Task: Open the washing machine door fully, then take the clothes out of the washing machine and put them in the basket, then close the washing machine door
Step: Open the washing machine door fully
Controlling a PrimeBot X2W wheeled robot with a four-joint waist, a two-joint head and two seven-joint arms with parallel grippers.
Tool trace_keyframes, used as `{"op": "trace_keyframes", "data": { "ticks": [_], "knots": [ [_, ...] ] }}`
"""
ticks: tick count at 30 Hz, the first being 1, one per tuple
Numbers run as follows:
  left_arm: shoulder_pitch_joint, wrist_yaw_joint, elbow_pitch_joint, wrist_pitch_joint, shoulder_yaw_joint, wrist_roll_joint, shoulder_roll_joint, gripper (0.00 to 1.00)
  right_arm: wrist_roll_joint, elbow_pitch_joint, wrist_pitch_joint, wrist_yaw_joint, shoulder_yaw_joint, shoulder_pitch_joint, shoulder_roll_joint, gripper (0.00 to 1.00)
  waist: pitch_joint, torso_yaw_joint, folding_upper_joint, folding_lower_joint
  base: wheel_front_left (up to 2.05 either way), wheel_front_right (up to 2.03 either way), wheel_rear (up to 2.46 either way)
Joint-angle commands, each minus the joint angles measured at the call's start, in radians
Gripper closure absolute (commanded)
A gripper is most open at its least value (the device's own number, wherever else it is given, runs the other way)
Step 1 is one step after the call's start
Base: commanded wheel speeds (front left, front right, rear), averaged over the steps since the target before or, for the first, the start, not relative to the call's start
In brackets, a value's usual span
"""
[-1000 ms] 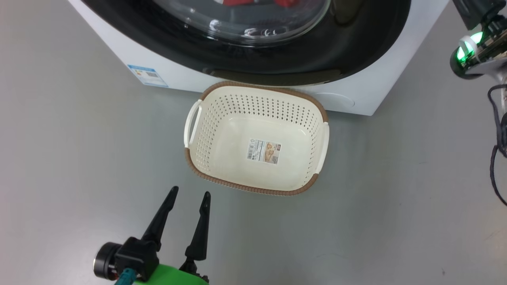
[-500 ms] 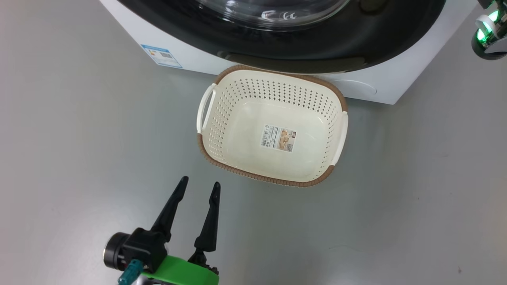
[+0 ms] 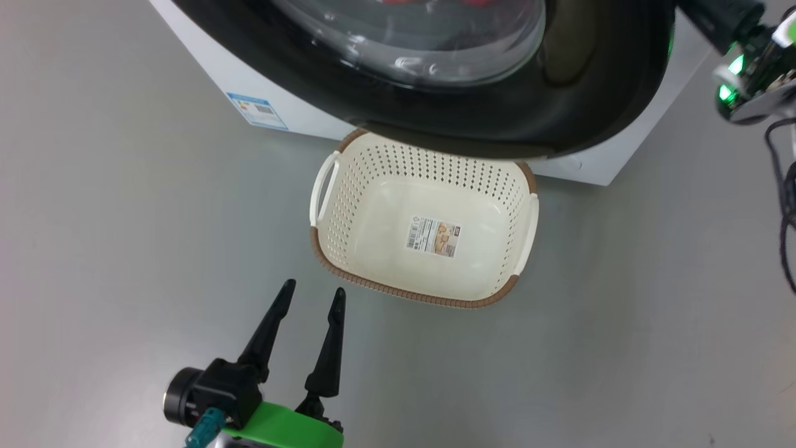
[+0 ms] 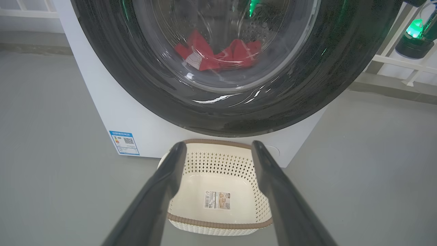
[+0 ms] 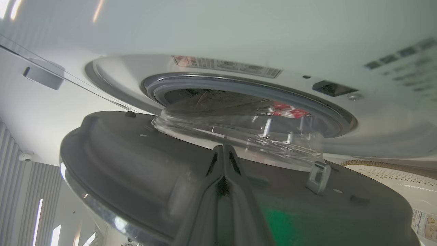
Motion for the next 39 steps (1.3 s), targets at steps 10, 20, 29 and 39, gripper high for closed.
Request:
{"op": "trace_keyframes", "data": {
  "ticks": [10, 20, 29, 39],
  "knots": [
    [0.035, -0.01, -0.007, -0.009, 0.052, 0.032, 0.01, 0.0, -0.006, -0.093, 0.046, 0.001, 0.039, 0.135, 0.077, 1.0, -0.096, -0.043, 0.0, 0.0, 0.0, 0.0, 0.0],
    [0.055, -0.019, -0.005, -0.009, 0.07, 0.047, 0.01, 0.0, -0.005, -0.156, 0.09, 0.001, 0.063, 0.221, 0.125, 1.0, -0.141, -0.066, 0.0, 0.0, 0.0, 0.0, 0.0],
    [0.062, -0.02, -0.008, -0.009, 0.078, 0.043, 0.01, 0.0, -0.014, -0.182, 0.105, 0.001, 0.068, 0.256, 0.146, 1.0, -0.153, -0.073, 0.0, 0.0, 0.0, 0.0, 0.0],
    [0.066, -0.017, -0.012, -0.009, 0.089, 0.039, 0.01, 0.0, -0.035, -0.185, 0.057, 0.001, 0.039, 0.276, 0.144, 0.05, -0.16, -0.087, 0.0, 0.0, 0.0, 0.0, 0.0]
  ]
}}
